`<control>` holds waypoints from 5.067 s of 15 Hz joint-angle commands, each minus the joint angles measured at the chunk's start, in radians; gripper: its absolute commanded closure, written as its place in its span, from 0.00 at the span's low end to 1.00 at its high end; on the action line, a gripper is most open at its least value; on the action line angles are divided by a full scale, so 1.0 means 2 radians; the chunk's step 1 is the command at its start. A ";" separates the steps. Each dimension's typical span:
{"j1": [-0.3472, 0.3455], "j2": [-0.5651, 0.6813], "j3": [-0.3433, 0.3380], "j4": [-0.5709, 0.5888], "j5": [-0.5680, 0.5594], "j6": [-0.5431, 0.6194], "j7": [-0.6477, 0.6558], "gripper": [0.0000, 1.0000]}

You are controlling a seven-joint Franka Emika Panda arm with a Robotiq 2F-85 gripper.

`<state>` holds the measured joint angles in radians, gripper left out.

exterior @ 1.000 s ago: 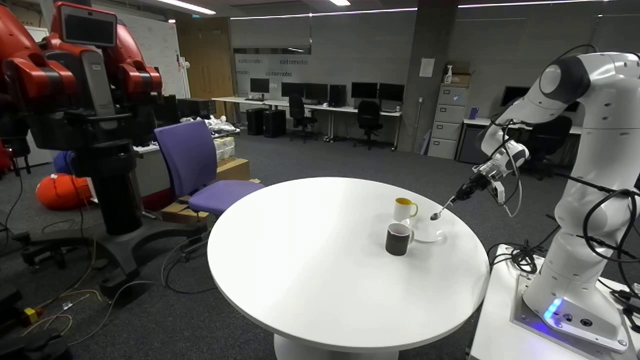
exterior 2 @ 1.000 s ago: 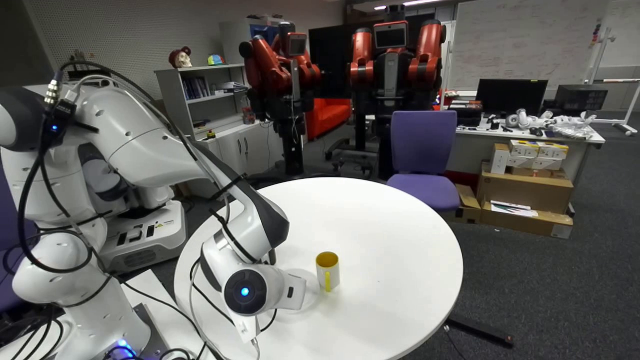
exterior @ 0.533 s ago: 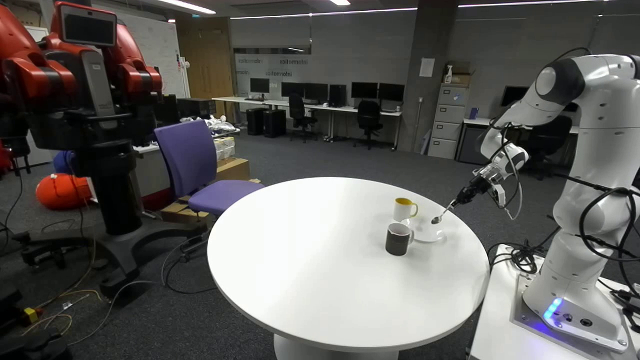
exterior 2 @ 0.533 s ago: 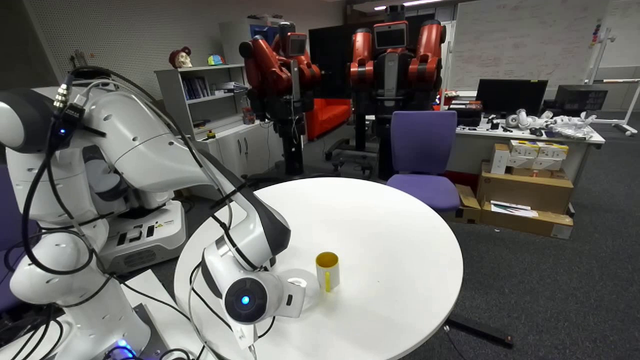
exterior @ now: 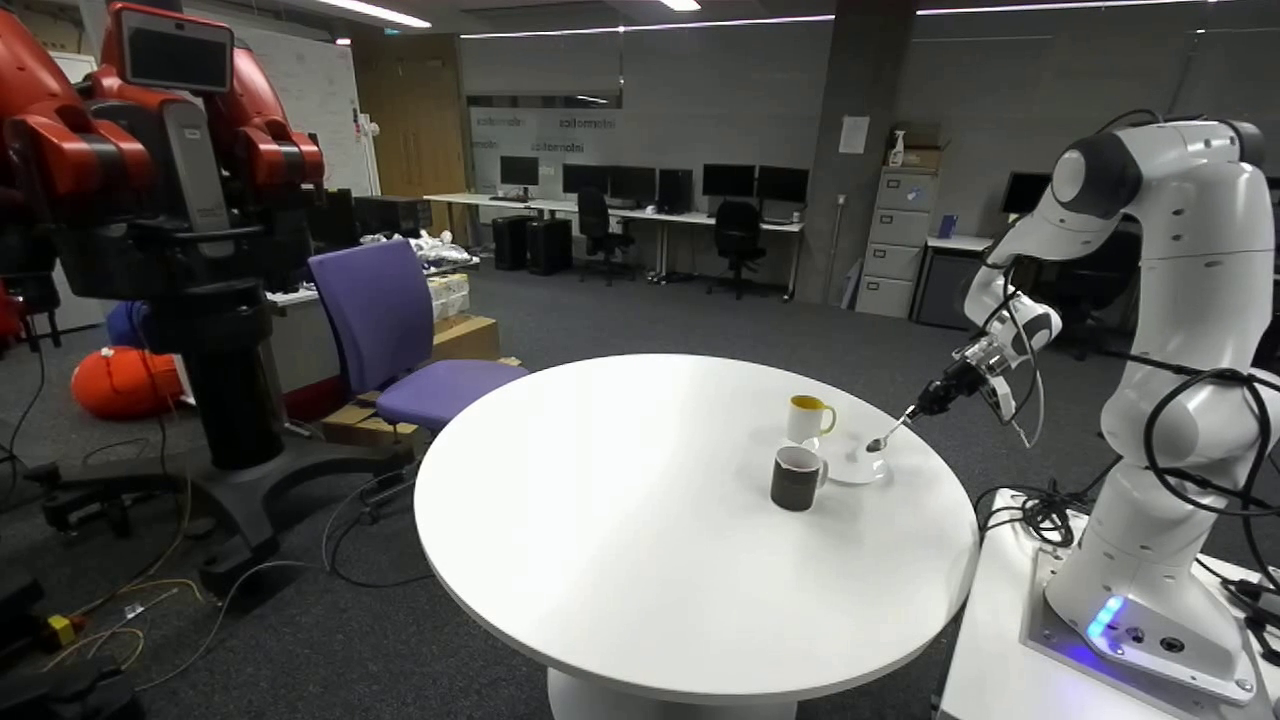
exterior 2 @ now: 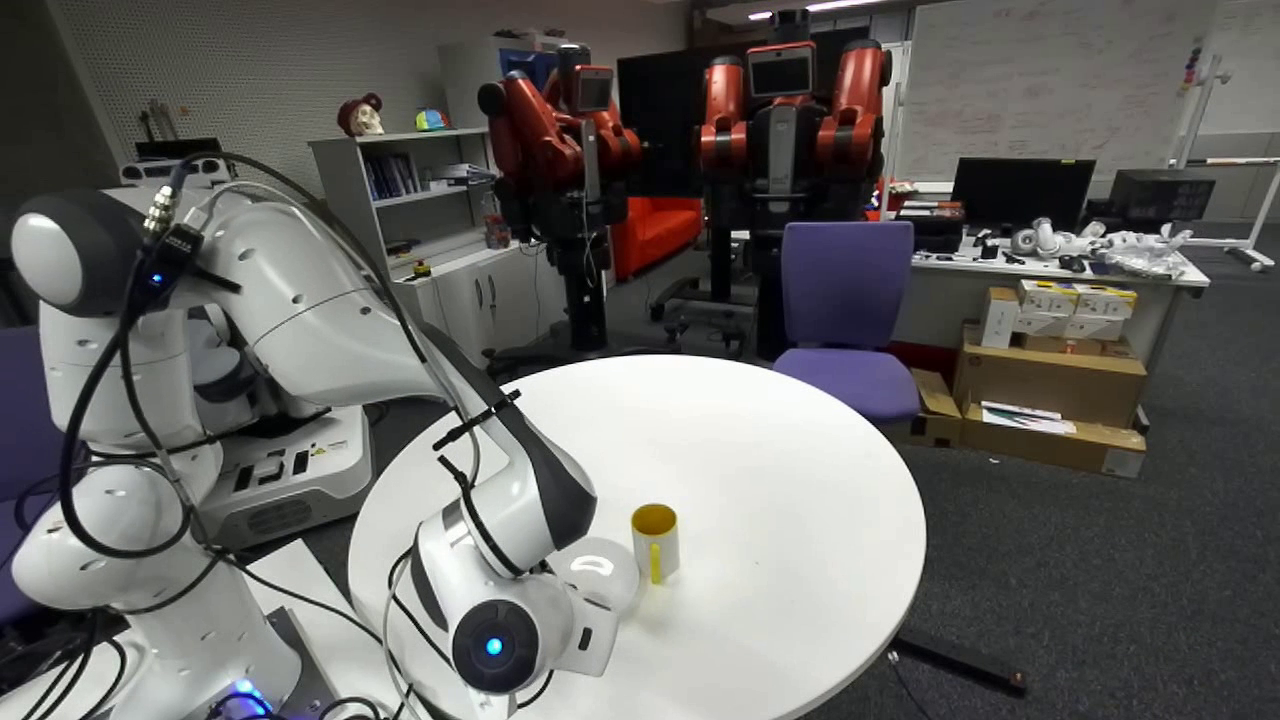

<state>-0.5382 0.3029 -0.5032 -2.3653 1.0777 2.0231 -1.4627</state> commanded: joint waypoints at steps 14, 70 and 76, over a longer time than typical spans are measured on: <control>-0.020 0.104 0.066 0.095 0.053 -0.047 0.007 1.00; 0.052 -0.142 0.047 0.021 -0.358 0.071 0.183 0.00; 0.088 -0.272 0.077 -0.023 -0.484 0.086 0.294 0.00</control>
<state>-0.3871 -0.0836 -0.3702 -2.3282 0.2051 2.1622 -0.9708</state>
